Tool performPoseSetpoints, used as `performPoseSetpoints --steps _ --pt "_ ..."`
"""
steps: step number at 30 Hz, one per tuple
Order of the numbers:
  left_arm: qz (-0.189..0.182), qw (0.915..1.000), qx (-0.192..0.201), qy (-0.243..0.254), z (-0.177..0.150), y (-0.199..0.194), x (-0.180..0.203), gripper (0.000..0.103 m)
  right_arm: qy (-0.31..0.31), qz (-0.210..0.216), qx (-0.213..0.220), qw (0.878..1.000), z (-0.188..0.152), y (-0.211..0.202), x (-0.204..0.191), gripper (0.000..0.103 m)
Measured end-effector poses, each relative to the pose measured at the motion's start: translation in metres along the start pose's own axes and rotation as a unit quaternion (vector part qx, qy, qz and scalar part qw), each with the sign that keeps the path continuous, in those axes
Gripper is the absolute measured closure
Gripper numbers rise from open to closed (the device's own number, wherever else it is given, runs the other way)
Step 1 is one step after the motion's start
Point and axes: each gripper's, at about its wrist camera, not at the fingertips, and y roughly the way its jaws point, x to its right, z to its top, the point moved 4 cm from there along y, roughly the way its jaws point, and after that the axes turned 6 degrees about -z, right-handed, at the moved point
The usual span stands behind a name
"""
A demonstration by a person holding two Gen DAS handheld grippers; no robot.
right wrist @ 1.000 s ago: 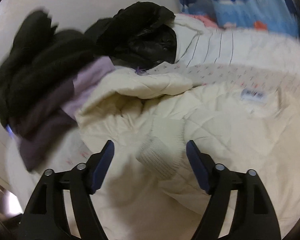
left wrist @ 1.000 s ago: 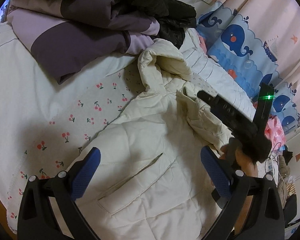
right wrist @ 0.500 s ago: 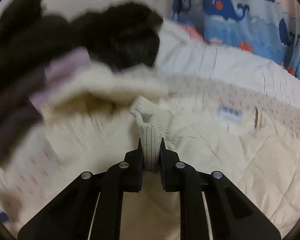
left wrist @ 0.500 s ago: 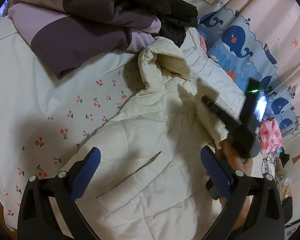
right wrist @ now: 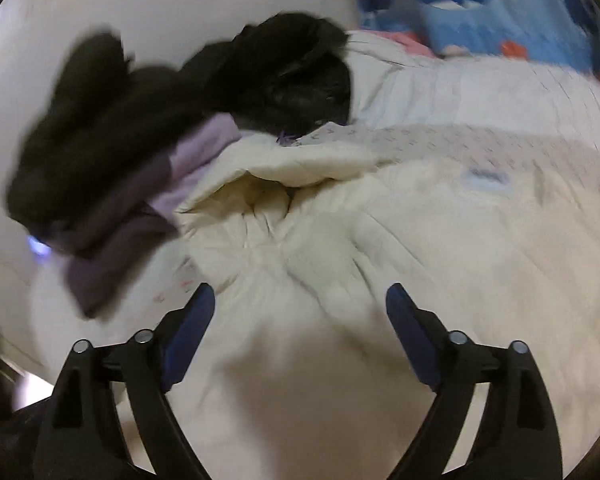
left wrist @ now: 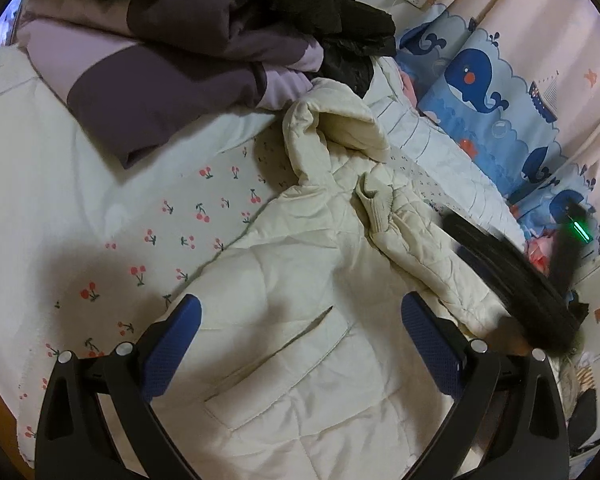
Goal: Fold large clothes
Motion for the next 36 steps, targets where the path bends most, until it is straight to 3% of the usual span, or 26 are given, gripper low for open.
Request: performPoseSetpoints --steps 4,8,10,12,13,16,20,21,23,24,25,27,29,30,31,33,36 --pt "0.029 0.9976 0.030 0.056 0.003 -0.003 0.018 0.007 0.091 0.013 0.008 0.996 -0.037 -0.055 0.059 0.016" --pt "0.035 0.9880 0.031 0.147 0.022 0.012 0.057 0.007 0.204 0.028 0.024 0.978 -0.083 -0.082 0.120 0.016" --pt "0.046 0.9757 0.042 0.210 0.045 0.020 0.089 0.007 0.256 0.017 -0.013 0.966 -0.099 -0.071 0.144 0.016" --pt "0.062 0.9616 0.052 0.262 0.069 0.034 0.117 0.007 0.325 0.069 -0.030 0.943 -0.105 -0.067 0.157 0.016" --pt "0.070 0.9534 0.049 0.289 0.085 0.051 0.134 0.007 0.332 0.080 -0.024 0.939 -0.102 -0.072 0.156 0.016" --pt "0.109 0.9345 0.016 0.339 0.115 0.108 0.166 0.007 0.317 0.106 -0.011 0.942 -0.094 -0.090 0.146 0.016" --pt "0.188 0.8925 -0.033 0.409 0.138 0.198 0.188 0.007 0.313 0.129 -0.006 0.941 -0.090 -0.105 0.140 0.016" --pt "0.192 0.8913 -0.048 0.408 0.142 0.213 0.188 0.007 0.315 0.134 -0.010 0.939 -0.091 -0.105 0.140 0.016" --pt "0.188 0.9101 -0.081 0.360 0.154 0.246 0.182 0.007 0.319 0.137 -0.022 0.937 -0.094 -0.099 0.136 0.016" --pt "0.193 0.9145 -0.088 0.345 0.158 0.257 0.177 0.007 0.322 0.136 -0.027 0.937 -0.095 -0.095 0.135 0.016" --pt "0.210 0.9131 -0.098 0.335 0.160 0.270 0.170 0.007 0.323 0.137 -0.029 0.936 -0.095 -0.093 0.135 0.016" --pt "0.262 0.8978 -0.127 0.330 0.160 0.296 0.146 0.011 0.324 0.138 -0.033 0.935 -0.099 -0.092 0.136 0.016" --pt "0.292 0.8914 -0.142 0.316 0.162 0.304 0.128 0.044 0.321 0.139 -0.032 0.936 -0.097 -0.089 0.135 0.016" --pt "0.270 0.9055 -0.161 0.285 0.163 0.304 0.119 0.070 0.317 0.137 -0.032 0.938 -0.095 -0.087 0.133 0.016" --pt "0.252 0.9153 -0.166 0.267 0.166 0.301 0.115 0.079 0.315 0.134 -0.032 0.939 -0.095 -0.086 0.132 0.016" --pt "0.225 0.9278 -0.144 0.261 0.172 0.282 0.116 0.085 0.310 0.131 -0.034 0.941 -0.094 -0.082 0.128 0.016" --pt "0.118 0.9589 -0.099 0.238 0.173 0.233 0.131 0.086 0.307 0.131 -0.026 0.942 -0.091 -0.083 0.126 0.016"
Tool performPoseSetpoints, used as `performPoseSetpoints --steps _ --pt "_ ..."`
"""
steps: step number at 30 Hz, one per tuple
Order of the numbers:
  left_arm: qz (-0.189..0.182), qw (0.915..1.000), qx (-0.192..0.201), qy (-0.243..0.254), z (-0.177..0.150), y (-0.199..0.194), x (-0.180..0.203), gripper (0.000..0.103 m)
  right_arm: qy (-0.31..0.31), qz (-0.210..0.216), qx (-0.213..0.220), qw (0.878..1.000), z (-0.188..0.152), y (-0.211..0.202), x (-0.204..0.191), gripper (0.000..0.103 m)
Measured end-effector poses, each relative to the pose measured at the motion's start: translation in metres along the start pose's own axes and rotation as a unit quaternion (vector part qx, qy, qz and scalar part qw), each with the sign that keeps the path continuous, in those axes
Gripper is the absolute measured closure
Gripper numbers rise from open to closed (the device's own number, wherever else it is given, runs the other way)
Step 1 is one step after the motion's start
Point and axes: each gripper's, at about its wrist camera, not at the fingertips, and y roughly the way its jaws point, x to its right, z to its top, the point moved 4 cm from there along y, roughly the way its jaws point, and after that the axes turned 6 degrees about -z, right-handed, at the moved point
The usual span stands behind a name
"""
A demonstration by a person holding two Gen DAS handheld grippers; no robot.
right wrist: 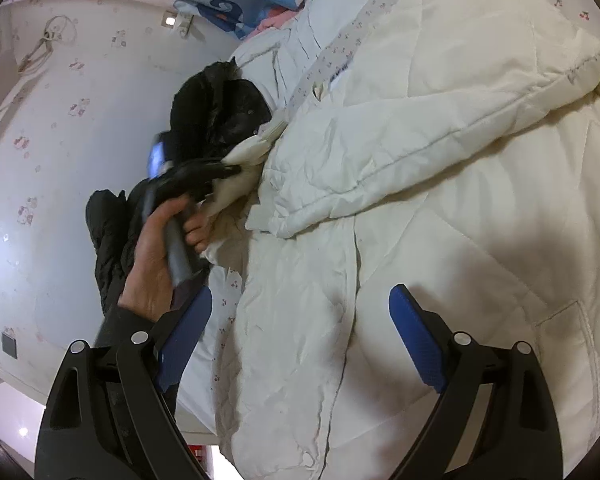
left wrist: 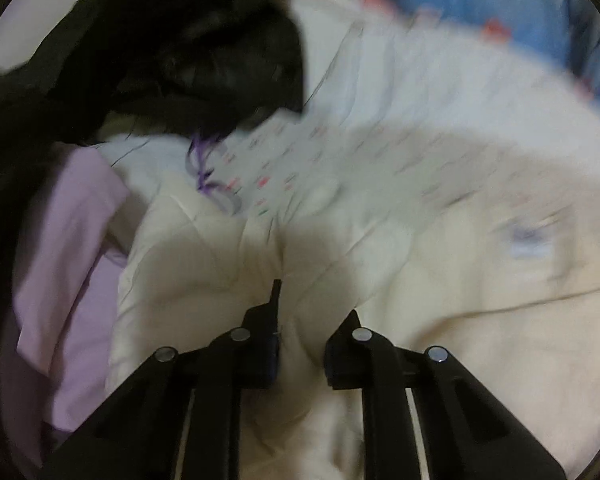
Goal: Fold large clothes
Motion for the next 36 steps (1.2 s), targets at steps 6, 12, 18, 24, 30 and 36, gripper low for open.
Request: performPoseSetpoints --steps 6,12,18,24,30,36 --pt "-0.197 0.9708 0.129 0.044 -0.078 -0.105 0.041 0.086 -0.007 0.040 0.026 0.999 0.008 -0.015 -0.012 0.012" --pt "-0.242 0.9548 0.127 0.117 -0.171 -0.105 0.097 0.086 0.059 0.117 -0.008 0.991 0.009 0.000 0.002 0.007" --pt "-0.264 0.9457 0.139 0.128 -0.203 -0.108 0.119 0.086 0.146 0.137 -0.032 0.979 0.008 0.021 0.037 0.007" --pt "-0.319 0.9318 0.159 0.070 -0.189 -0.118 0.101 0.086 0.140 0.166 -0.037 0.975 0.007 0.032 0.031 0.007" --pt "-0.361 0.9178 0.156 0.056 -0.200 -0.134 0.105 0.086 0.121 0.183 -0.021 0.975 0.008 0.038 0.018 0.020" --pt "-0.302 0.9405 0.150 0.040 -0.211 -0.128 0.093 0.078 0.057 0.186 0.032 0.980 0.017 0.017 0.000 0.087"
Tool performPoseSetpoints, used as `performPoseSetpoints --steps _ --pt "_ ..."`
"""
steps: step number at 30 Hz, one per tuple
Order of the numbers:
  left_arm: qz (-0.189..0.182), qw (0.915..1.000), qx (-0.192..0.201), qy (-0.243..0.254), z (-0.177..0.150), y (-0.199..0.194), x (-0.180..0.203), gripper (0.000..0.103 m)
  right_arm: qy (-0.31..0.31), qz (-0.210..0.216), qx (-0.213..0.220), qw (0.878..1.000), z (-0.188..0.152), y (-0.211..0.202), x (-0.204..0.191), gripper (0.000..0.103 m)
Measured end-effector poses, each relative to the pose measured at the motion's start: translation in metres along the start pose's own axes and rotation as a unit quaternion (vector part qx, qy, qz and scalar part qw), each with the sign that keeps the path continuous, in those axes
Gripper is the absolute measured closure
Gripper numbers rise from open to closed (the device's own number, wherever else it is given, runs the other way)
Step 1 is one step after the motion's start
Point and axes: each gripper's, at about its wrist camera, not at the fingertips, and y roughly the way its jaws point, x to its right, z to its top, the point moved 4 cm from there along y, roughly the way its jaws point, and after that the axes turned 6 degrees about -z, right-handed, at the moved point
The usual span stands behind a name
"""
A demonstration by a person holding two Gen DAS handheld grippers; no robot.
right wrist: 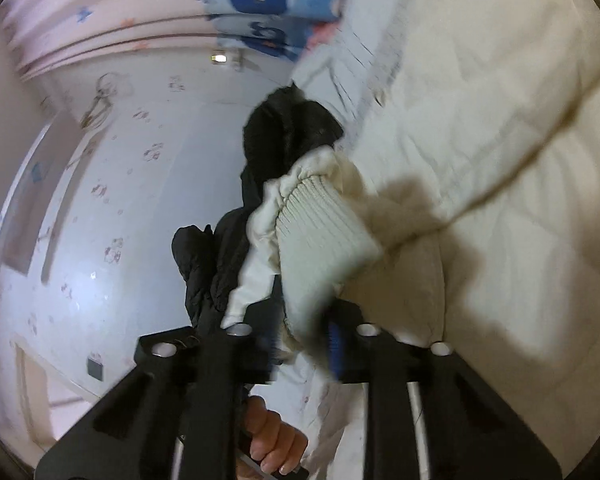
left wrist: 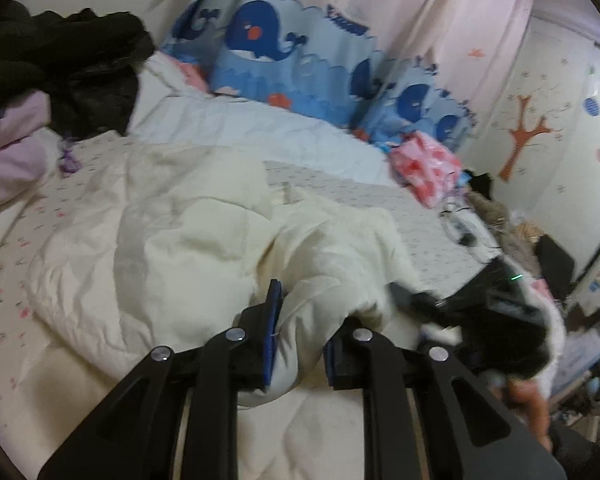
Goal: Fold large clothes
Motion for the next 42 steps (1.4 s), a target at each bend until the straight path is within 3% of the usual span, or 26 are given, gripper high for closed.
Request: performPoseSetpoints --steps 2,4,5,7,8,12,13,17,22,26,28,30,32,35,36,37,39,42 --pt "0.024 0.9997 -0.008 0.004 -0.006 -0.001 -0.003 0.071 -0.030 -0.016 0.009 0.999 0.001 -0.003 -0.010 0.088" --pt "0.048 0.9988 -0.011 0.007 -0.010 -0.008 -0.005 0.054 -0.055 -0.033 0.018 0.998 0.001 -0.005 -0.020 0.089" --pt "0.056 0.9984 -0.002 0.005 -0.011 -0.016 -0.007 0.049 -0.073 -0.045 0.025 0.996 0.002 -0.006 -0.026 0.089" --pt "0.067 0.9974 0.026 -0.005 -0.011 -0.035 -0.012 0.029 -0.096 -0.064 0.034 0.993 0.002 -0.010 -0.034 0.090" --pt "0.070 0.9968 0.036 -0.008 -0.009 -0.043 -0.014 0.027 -0.109 -0.074 0.039 0.991 0.001 -0.013 -0.037 0.090" --pt "0.122 0.9898 0.073 -0.006 0.005 -0.067 -0.033 0.022 -0.166 -0.117 0.051 0.978 0.000 -0.017 -0.055 0.091" --pt "0.157 0.9848 0.075 -0.009 0.006 -0.071 -0.044 0.022 -0.185 -0.127 0.053 0.973 0.000 -0.017 -0.063 0.091" --pt "0.231 0.9685 0.081 -0.045 0.012 -0.083 -0.079 0.022 -0.243 -0.153 0.068 0.955 0.020 -0.008 -0.106 0.091" --pt "0.230 0.9538 0.125 -0.148 0.018 -0.110 -0.119 0.020 -0.332 -0.163 0.114 0.922 0.060 -0.011 -0.198 0.091" --pt "0.221 0.9520 0.129 -0.168 0.018 -0.111 -0.127 0.020 -0.374 -0.196 0.165 0.891 0.095 -0.033 -0.236 0.091" --pt "0.224 0.9538 0.120 -0.160 0.018 -0.106 -0.124 0.020 -0.370 -0.231 0.168 0.884 0.114 -0.038 -0.218 0.091" --pt "0.231 0.9554 0.108 -0.150 0.018 -0.099 -0.119 0.020 -0.350 -0.283 0.149 0.880 0.129 -0.041 -0.170 0.091" --pt "0.241 0.9559 0.088 -0.144 0.017 -0.090 -0.119 0.020 -0.313 -0.340 0.109 0.880 0.139 -0.038 -0.100 0.091" --pt "0.253 0.9547 0.061 -0.144 0.012 -0.080 -0.123 0.020 -0.225 -0.392 0.059 0.890 0.144 -0.046 0.003 0.091" --pt "0.259 0.9538 0.051 -0.143 0.010 -0.077 -0.125 0.020 -0.208 -0.391 0.055 0.895 0.143 -0.052 0.021 0.091" --pt "0.267 0.9524 0.038 -0.141 0.007 -0.073 -0.127 0.020 -0.178 -0.377 0.051 0.908 0.143 -0.060 0.039 0.088" --pt "0.280 0.9496 0.024 -0.139 0.003 -0.069 -0.130 0.020 -0.155 -0.362 0.057 0.918 0.143 -0.073 0.049 0.086" --pt "0.283 0.9479 0.016 -0.146 0.001 -0.066 -0.135 0.020 -0.156 -0.367 0.069 0.914 0.145 -0.088 0.039 0.077"
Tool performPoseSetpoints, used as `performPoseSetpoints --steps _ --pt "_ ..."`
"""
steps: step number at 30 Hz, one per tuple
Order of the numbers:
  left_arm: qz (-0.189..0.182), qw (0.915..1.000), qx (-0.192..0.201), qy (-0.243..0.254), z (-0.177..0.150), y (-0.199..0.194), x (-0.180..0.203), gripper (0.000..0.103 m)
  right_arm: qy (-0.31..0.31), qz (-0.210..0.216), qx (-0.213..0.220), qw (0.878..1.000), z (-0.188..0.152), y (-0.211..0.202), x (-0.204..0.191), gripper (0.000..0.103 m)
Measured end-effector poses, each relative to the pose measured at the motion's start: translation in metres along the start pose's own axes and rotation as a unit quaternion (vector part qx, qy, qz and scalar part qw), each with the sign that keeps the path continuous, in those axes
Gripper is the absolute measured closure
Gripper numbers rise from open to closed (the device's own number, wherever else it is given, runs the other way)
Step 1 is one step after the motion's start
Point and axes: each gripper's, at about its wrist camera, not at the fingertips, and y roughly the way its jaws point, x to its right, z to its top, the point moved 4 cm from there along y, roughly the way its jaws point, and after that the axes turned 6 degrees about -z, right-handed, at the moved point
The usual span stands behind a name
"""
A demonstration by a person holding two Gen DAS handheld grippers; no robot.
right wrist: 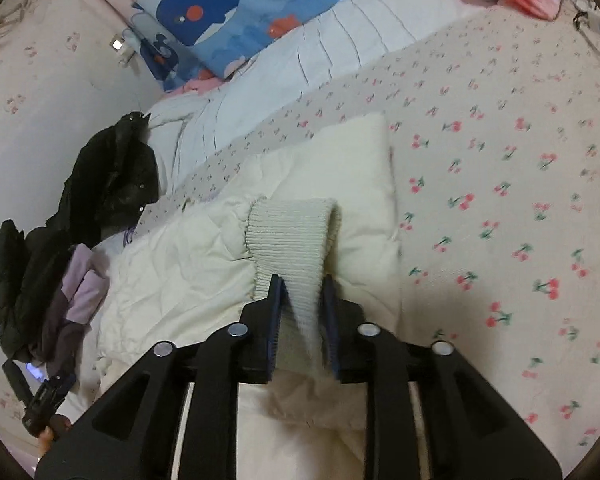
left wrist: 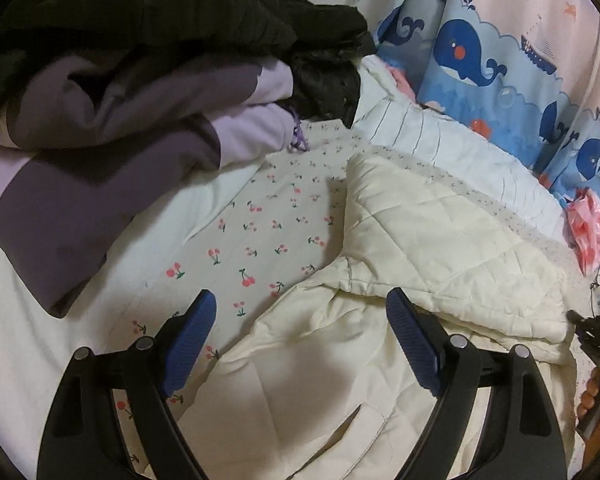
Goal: Fold large clothes
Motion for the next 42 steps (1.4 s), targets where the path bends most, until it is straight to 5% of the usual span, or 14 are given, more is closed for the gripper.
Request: performPoseSetpoints --steps 3,7,11,14,16,23,26,28,32,36,39,42 --pt "-0.004 1.0000 0.002 -0.001 0.000 -0.002 0.003 0.020 0.012 -0.020 0.057 0.998 0.007 -0.030 -0.003 0.057" --pt "-0.004 1.0000 -0.001 0.008 -0.003 0.000 0.011 0.020 -0.036 0.030 0.099 0.994 0.016 -0.054 -0.049 0.043" --pt "-0.002 0.9999 -0.004 0.015 -0.003 0.002 0.016 0.020 -0.085 0.039 0.070 0.993 0.015 -0.021 -0.091 0.038" --pt "0.003 0.9997 -0.003 0.023 -0.002 0.003 0.018 0.020 -0.090 -0.056 0.000 0.994 0.006 0.045 -0.076 0.037" --pt "0.003 0.9996 -0.007 0.027 -0.003 0.004 0.019 0.020 -0.073 -0.064 -0.032 0.995 0.003 0.073 -0.061 0.037" --pt "0.002 0.9997 -0.013 0.020 -0.003 0.004 0.013 0.020 -0.049 0.006 0.039 0.998 0.006 -0.013 -0.062 0.033" --pt "0.000 0.9999 -0.014 0.005 -0.002 0.003 0.008 0.020 -0.033 -0.046 0.049 0.997 -0.004 -0.039 -0.033 0.023" --pt "-0.001 0.9998 -0.020 0.001 -0.004 0.007 0.007 0.018 -0.024 -0.072 0.029 0.997 -0.021 -0.040 -0.009 0.022" --pt "0.014 0.9979 -0.056 0.030 -0.015 0.027 0.013 0.018 0.023 -0.073 -0.094 0.993 -0.060 0.000 0.042 0.022" --pt "0.037 0.9872 -0.121 0.098 -0.038 0.055 0.023 0.018 0.020 -0.017 -0.090 0.996 -0.064 -0.018 0.038 0.022" --pt "0.045 0.9826 -0.126 0.130 -0.040 0.057 0.029 0.018 -0.014 -0.019 -0.107 0.994 -0.071 -0.030 0.032 0.022" --pt "0.019 0.9873 -0.111 0.112 -0.030 0.043 0.026 0.017 -0.034 -0.019 -0.130 0.991 -0.093 -0.048 0.041 0.022"
